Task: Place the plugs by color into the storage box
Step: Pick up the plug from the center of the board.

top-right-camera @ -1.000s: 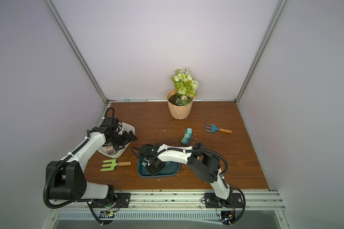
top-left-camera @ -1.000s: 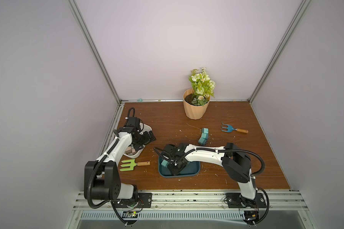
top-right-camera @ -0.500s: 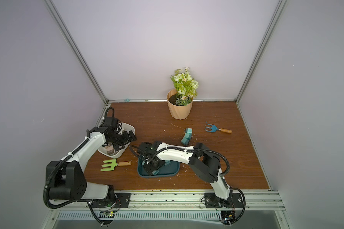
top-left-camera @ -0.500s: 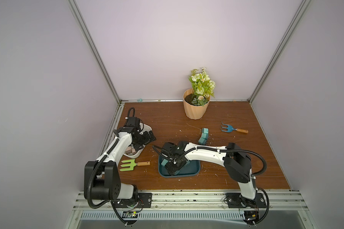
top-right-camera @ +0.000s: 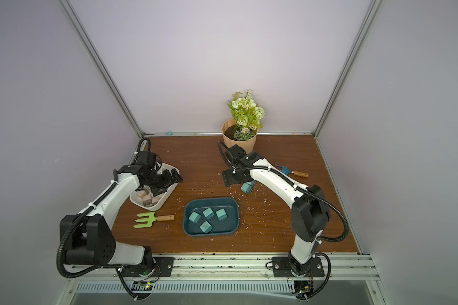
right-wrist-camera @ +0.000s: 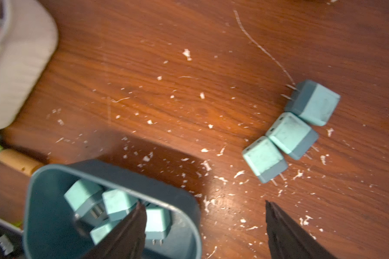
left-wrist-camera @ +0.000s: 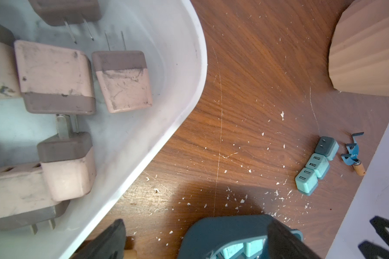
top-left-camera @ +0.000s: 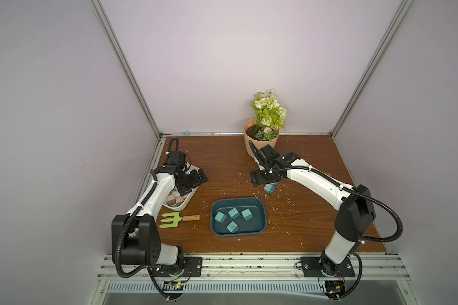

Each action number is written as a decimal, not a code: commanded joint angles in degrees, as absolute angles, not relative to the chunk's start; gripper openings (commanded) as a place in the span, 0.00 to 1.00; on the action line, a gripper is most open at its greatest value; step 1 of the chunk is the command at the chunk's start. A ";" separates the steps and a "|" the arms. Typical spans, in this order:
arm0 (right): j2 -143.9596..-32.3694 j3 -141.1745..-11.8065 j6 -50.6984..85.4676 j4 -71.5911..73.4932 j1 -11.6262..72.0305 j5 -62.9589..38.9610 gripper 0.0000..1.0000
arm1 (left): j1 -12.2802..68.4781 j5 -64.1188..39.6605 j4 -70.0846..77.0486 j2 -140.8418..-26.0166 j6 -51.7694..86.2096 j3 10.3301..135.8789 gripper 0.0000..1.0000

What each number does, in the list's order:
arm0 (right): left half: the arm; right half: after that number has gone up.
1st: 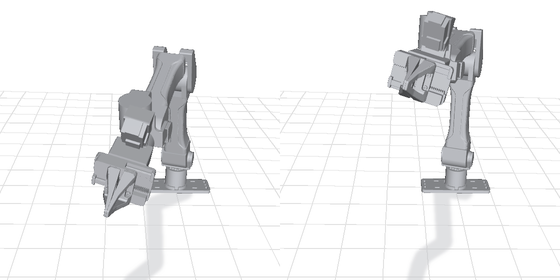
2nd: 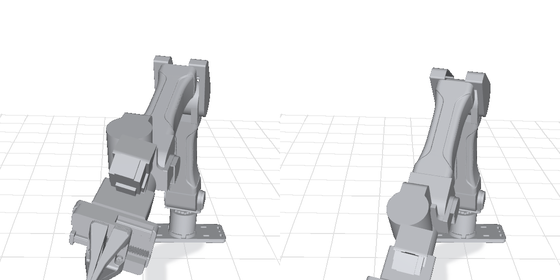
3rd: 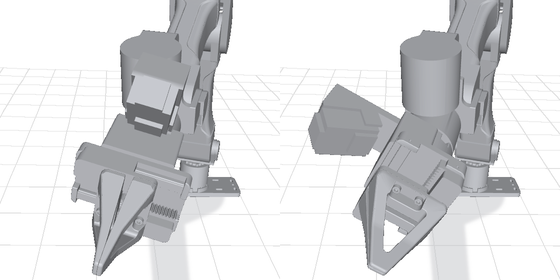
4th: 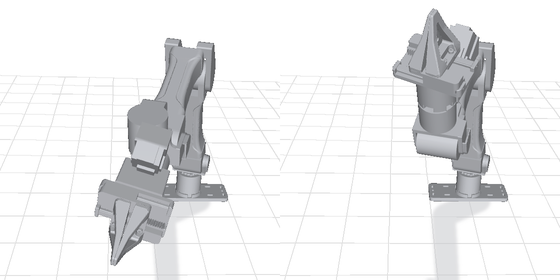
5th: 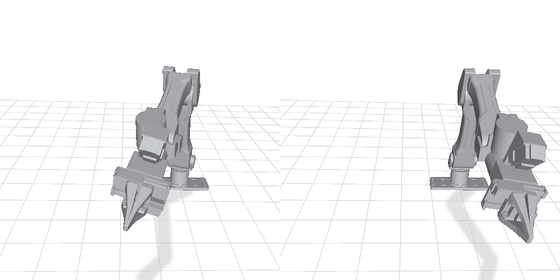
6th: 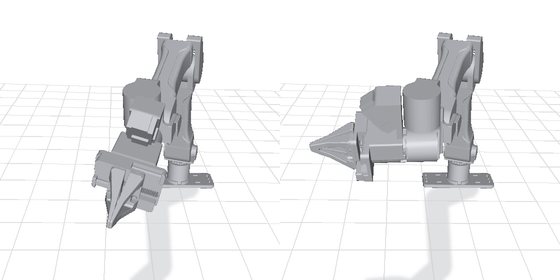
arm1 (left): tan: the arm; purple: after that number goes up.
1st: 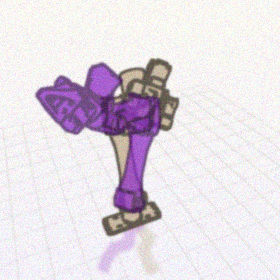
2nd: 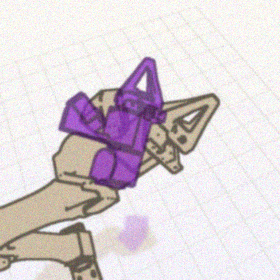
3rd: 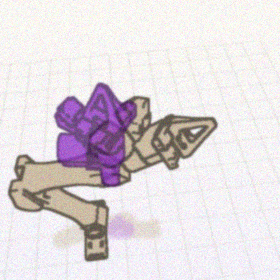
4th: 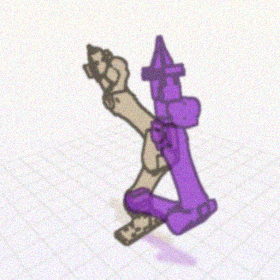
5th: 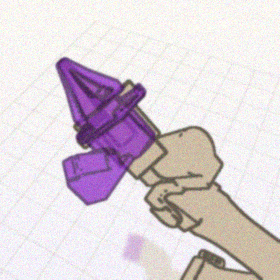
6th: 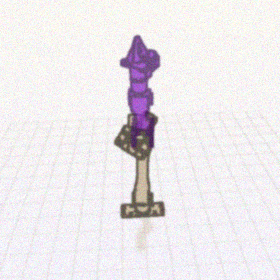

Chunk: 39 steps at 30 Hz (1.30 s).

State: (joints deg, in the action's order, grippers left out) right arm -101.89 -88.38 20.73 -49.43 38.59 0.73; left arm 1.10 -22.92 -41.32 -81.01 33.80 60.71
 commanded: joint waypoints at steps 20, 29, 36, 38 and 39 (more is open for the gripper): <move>-116.91 -90.54 9.75 -45.99 32.95 0.14 0.82 | 0.51 -23.11 -42.80 -79.23 34.10 60.25 0.99; -114.73 -86.46 11.02 -44.39 32.86 -1.69 0.73 | 0.47 -23.15 -42.80 -79.96 33.95 60.80 0.99; -111.53 -83.37 11.55 -44.68 32.94 -1.03 0.72 | 0.46 -23.19 -42.80 -80.42 33.75 60.87 0.99; -110.39 -82.76 11.88 -44.91 32.96 -1.12 0.72 | 0.46 -23.22 -42.79 -80.42 33.86 61.00 0.99; -109.81 -82.47 12.04 -45.02 32.89 -1.14 0.72 | 0.44 -23.16 -42.72 -80.42 33.92 61.08 0.99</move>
State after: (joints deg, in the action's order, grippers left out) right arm -112.27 -83.66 11.07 -42.37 32.67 0.30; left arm 1.10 -22.94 -41.56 -80.12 33.85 60.07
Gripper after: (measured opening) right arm 0.719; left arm 0.989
